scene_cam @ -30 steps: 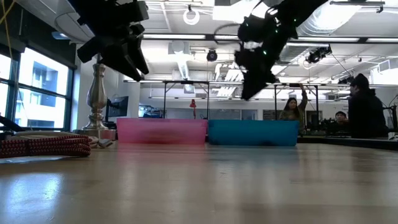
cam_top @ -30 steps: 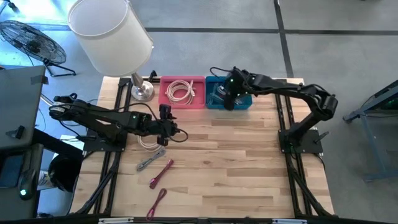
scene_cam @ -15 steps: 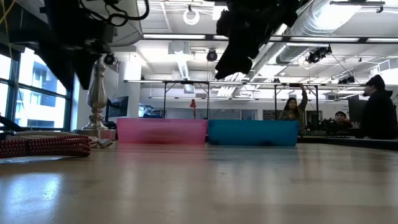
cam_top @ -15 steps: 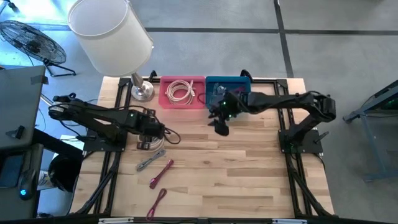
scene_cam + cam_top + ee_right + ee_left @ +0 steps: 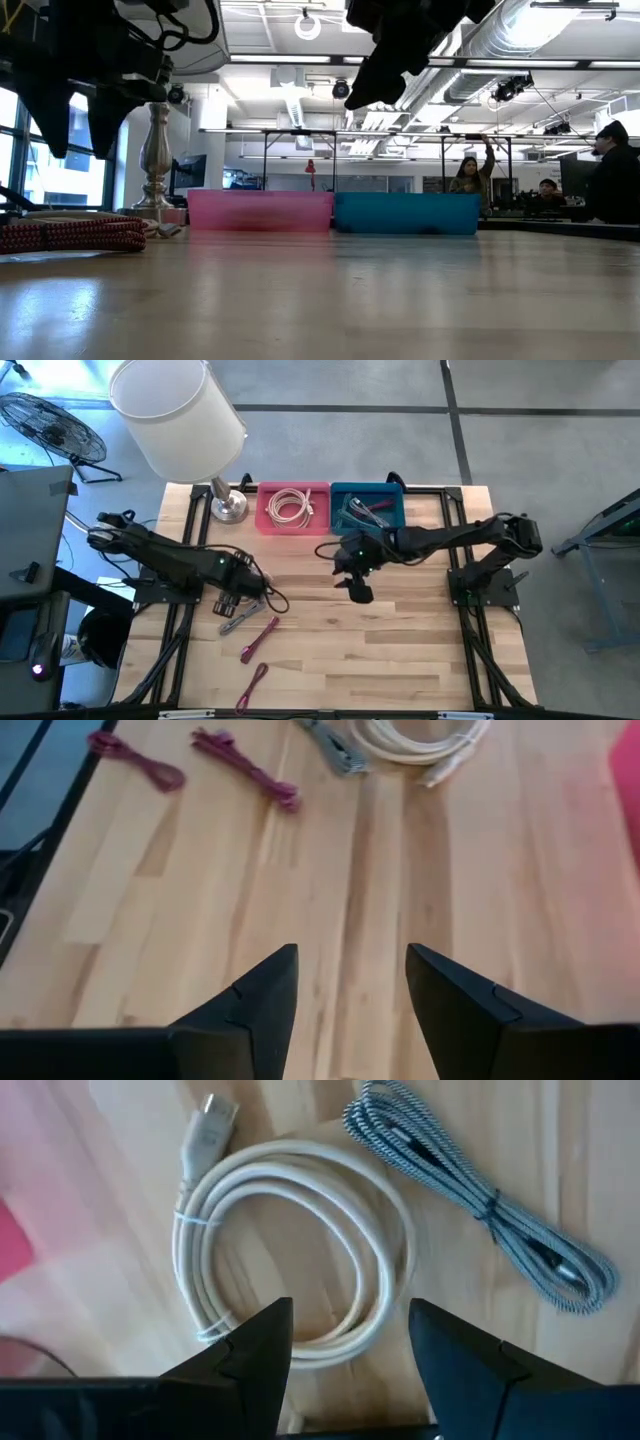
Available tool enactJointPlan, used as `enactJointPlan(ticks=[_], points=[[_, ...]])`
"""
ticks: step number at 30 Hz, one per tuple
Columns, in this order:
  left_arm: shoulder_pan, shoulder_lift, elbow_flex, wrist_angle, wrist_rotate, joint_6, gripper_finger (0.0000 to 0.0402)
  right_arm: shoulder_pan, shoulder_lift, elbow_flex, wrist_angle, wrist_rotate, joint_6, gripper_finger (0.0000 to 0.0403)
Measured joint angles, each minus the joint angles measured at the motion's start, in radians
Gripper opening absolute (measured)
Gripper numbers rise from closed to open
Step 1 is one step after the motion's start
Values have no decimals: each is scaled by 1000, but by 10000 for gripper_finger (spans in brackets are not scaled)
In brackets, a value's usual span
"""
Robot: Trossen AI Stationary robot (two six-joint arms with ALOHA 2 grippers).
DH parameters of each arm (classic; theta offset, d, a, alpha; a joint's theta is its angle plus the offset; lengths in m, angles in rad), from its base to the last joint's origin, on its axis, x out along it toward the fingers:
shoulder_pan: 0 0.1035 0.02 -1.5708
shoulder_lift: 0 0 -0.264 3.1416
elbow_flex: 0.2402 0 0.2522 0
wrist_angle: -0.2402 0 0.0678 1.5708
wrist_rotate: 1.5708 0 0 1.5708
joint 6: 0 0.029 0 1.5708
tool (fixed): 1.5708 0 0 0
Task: Pick & Place USB Port
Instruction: Put the large white charger cable into the red bin
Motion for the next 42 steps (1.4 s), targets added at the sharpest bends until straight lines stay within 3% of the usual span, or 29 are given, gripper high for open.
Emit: enactJointPlan(ticks=[5,24,30,33,38,42], points=[[3,62,0,1,-27,-83,195,46,0,0,-21,0,6,179],[3,279,-1,19,42,-74,195,164,0,0,-91,0,12,178],[3,321,-92,177,41,-56,191,185,0,0,-90,0,38,178],[3,329,-136,201,44,-76,156,197,0,0,-92,0,63,179],[0,315,-135,167,1,-107,22,223,0,0,-98,1,63,179],[5,293,-77,117,-109,-106,12,245,0,0,-106,3,62,178]])
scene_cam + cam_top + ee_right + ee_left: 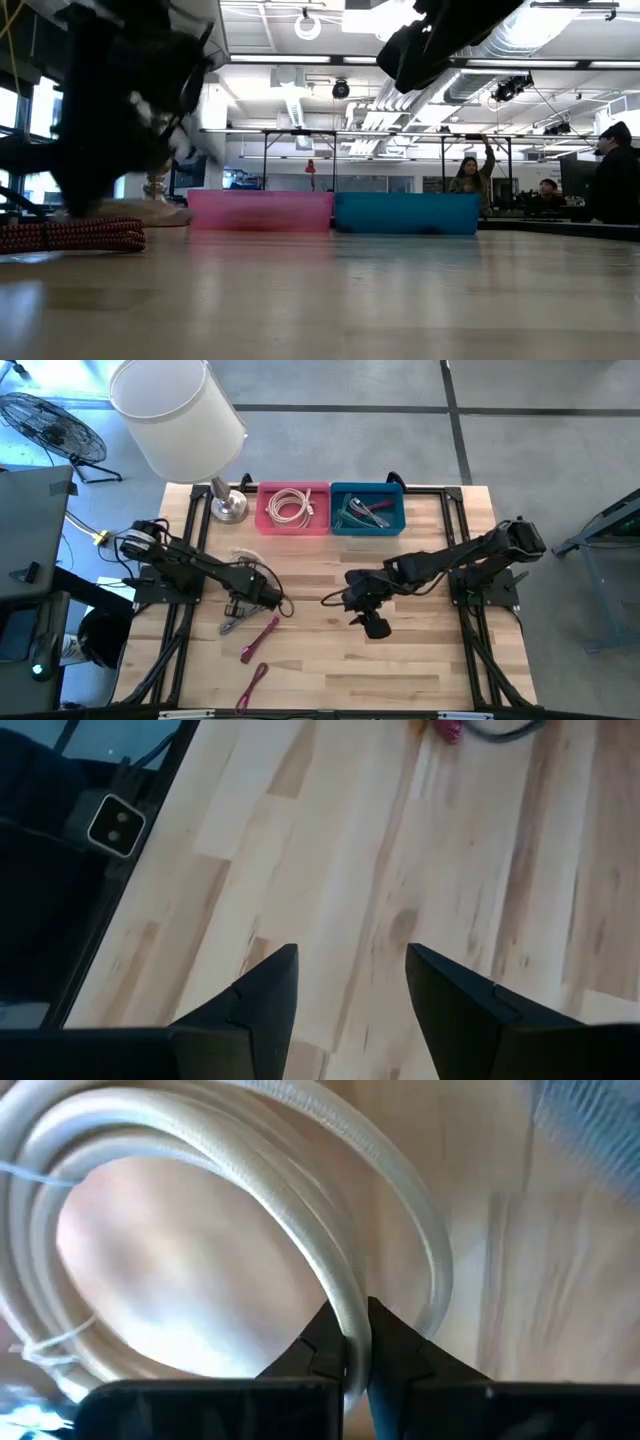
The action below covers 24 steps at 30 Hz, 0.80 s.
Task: Pick & Place USB Port
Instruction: Put the large white charger cable into the red bin
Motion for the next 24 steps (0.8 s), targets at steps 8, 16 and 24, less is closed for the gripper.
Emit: enactJointPlan(ticks=[8,16,24], points=[[-2,-43,262,-269,-153,-22,10,38,0,0,-27,1,1,177],[67,-47,561,-335,-466,219,10,54,0,0,-68,61,-2,177],[321,-47,602,-251,-491,442,10,73,0,0,-136,92,42,176]])
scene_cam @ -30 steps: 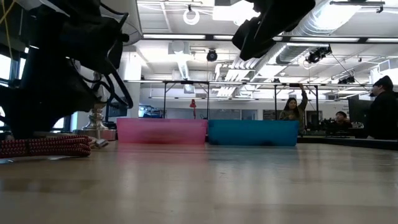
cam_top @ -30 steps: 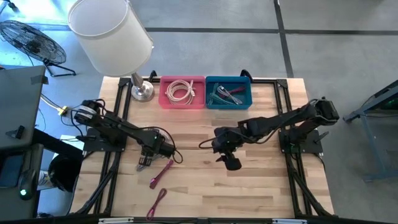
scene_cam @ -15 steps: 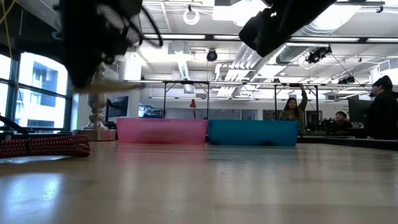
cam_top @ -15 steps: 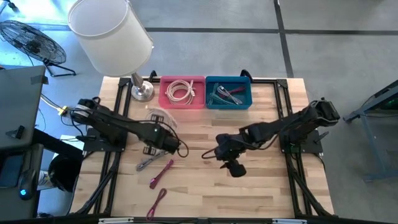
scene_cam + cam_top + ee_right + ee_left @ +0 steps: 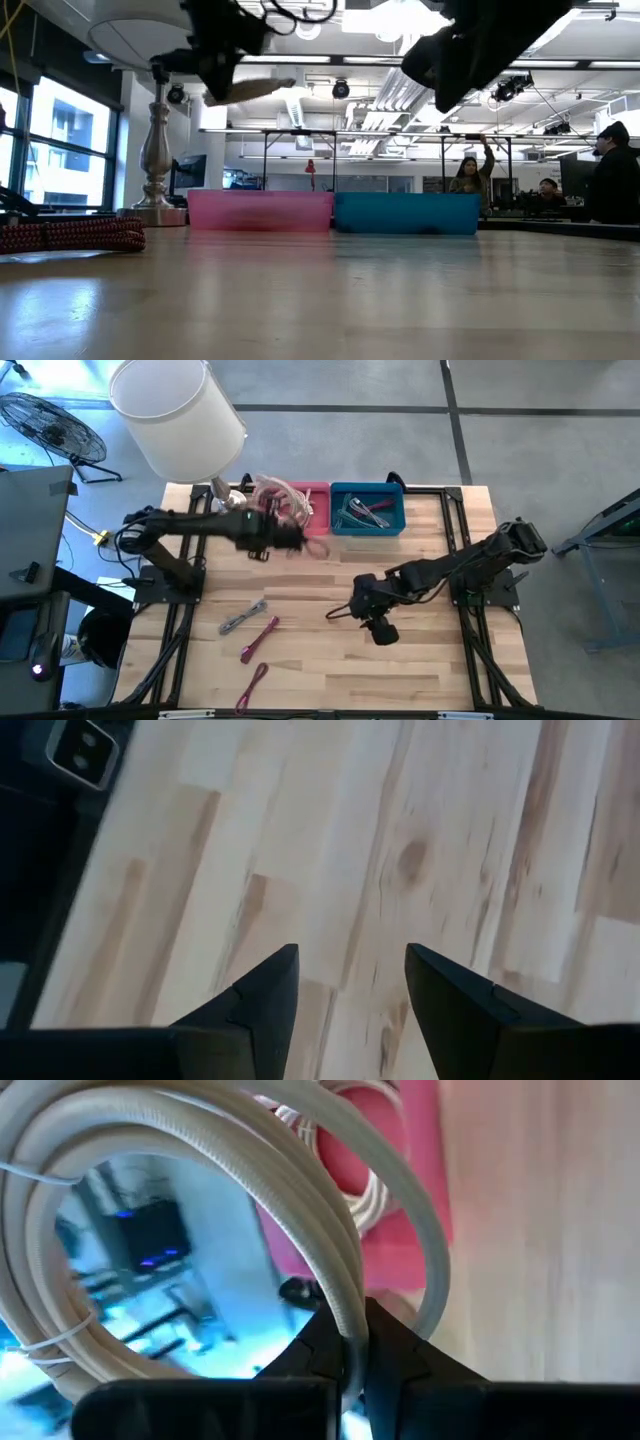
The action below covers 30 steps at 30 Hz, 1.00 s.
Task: Pick & Place USB Port
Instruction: Put the large white charger cable into the red bin
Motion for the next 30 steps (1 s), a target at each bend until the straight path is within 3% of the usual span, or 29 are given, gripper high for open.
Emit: enactJointPlan(ticks=[7,14,30], points=[[212,0,-90,353,247,240,10,39,0,0,-30,55,1,177],[333,3,-188,538,345,291,10,54,0,0,-31,60,1,176],[398,4,-347,726,579,308,13,53,0,0,-41,92,-6,177]])
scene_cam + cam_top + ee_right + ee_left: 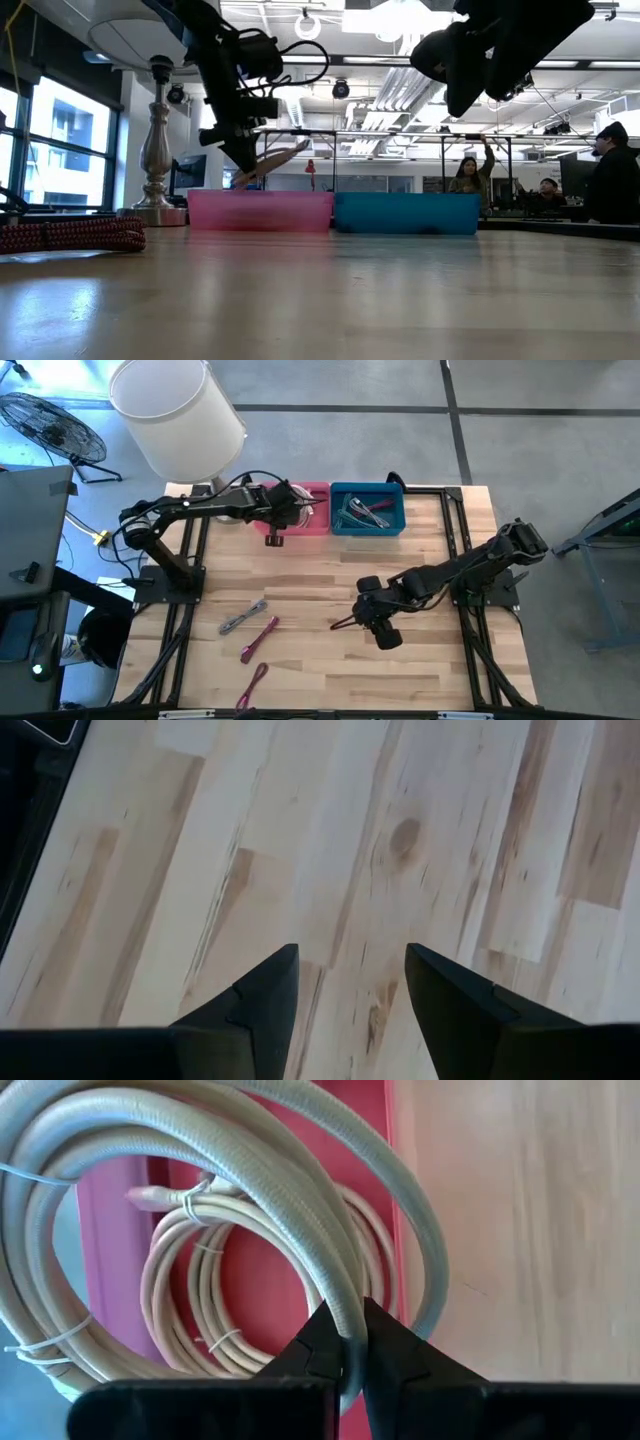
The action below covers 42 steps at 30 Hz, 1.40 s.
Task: Pick & Place USB Port
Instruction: Put the large white charger cable into the red bin, then put the small black and white charger cable into the blue bin
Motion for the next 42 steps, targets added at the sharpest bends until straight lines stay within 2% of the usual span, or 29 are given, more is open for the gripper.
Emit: enactJointPlan(ticks=[8,13,19,22,24,28,32,39,42], points=[[0,0,0,11,-17,-27,105,0,0,0,1,-4,15,178],[0,0,0,35,-45,-27,136,0,0,0,1,-4,15,177],[0,0,0,76,-123,-16,144,0,0,0,1,-4,15,178],[1,0,0,103,-211,5,144,0,0,0,1,-5,15,177],[7,0,0,116,-234,7,144,0,0,0,1,-5,15,175],[7,0,1,115,-173,-23,145,0,0,0,-5,-5,15,175],[7,-1,1,95,-23,-97,145,0,0,0,-7,-5,2,174],[6,-13,3,12,-46,-103,145,0,0,0,-7,-5,-2,174],[6,-33,52,-91,-55,-100,145,0,0,0,-7,-5,-2,174]])
